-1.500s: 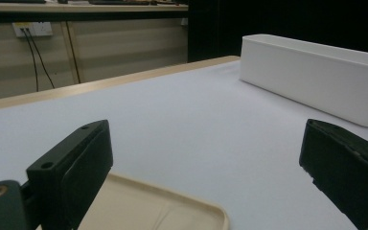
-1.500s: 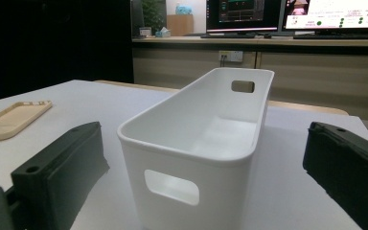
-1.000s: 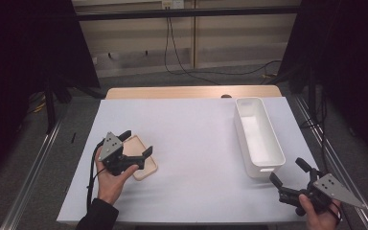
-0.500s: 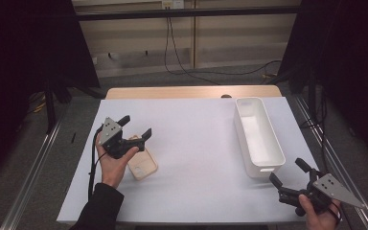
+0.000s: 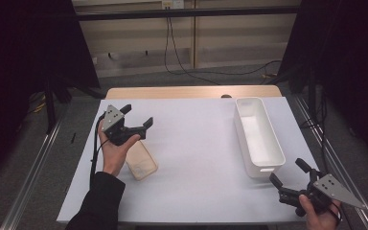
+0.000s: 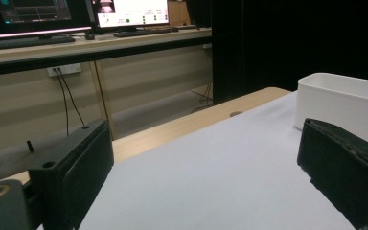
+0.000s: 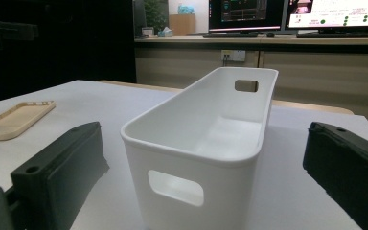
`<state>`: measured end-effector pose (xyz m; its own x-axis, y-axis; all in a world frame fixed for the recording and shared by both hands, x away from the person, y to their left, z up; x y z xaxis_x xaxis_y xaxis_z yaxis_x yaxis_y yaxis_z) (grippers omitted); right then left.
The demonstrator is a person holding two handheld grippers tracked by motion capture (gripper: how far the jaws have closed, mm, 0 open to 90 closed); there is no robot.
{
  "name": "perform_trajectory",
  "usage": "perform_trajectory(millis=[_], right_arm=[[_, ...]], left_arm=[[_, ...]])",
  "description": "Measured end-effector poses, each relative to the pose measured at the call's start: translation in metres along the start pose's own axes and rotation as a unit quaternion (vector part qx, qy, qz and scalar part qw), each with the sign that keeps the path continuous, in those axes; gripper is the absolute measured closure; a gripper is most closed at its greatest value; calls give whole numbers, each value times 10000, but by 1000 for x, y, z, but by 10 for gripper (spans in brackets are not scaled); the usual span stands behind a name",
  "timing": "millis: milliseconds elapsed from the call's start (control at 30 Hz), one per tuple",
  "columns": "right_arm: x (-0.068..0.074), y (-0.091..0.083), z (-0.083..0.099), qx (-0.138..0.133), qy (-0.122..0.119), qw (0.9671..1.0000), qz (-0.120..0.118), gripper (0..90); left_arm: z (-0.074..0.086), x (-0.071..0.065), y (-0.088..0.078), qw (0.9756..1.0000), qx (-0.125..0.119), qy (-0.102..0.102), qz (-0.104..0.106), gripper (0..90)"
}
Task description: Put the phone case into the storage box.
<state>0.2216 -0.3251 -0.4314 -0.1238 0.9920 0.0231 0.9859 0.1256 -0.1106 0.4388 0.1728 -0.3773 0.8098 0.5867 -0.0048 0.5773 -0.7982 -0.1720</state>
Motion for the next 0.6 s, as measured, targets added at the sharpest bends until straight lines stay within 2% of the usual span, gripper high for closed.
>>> perform_trajectory(millis=[167,267,300,400,567,600], right_arm=[[0,0,0,11,4,10000,6,0],[1,0,1,39,-7,10000,-22,0],[1,0,1,38,-11,10000,-35,0],[1,0,1,26,-23,10000,-28,0],[1,-1,1,34,-18,10000,-5,0],[1,-1,1,34,-18,10000,-5,0]], left_arm=[[-2,6,4,9999,-59,-48,-116,53],[-3,7,7,9999,2,54,-138,93],[-4,7,8,9999,-7,92,-130,129],[-4,6,8,9998,-17,112,-148,163],[1,7,10,9999,108,60,-48,306],[1,7,11,9997,189,114,-48,306]])
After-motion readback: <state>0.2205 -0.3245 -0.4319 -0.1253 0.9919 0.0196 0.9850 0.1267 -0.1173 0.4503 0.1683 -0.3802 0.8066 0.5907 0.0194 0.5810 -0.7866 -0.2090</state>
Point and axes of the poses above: each handheld gripper's, and its own axes: y roughly forward along the jaws, z roughly out of its underside, x roughly to its left, the point moved 1 cm from there along y, roughly forward along the jaws, and after that the axes turned 14 degrees about z, right-handed, at the moved point
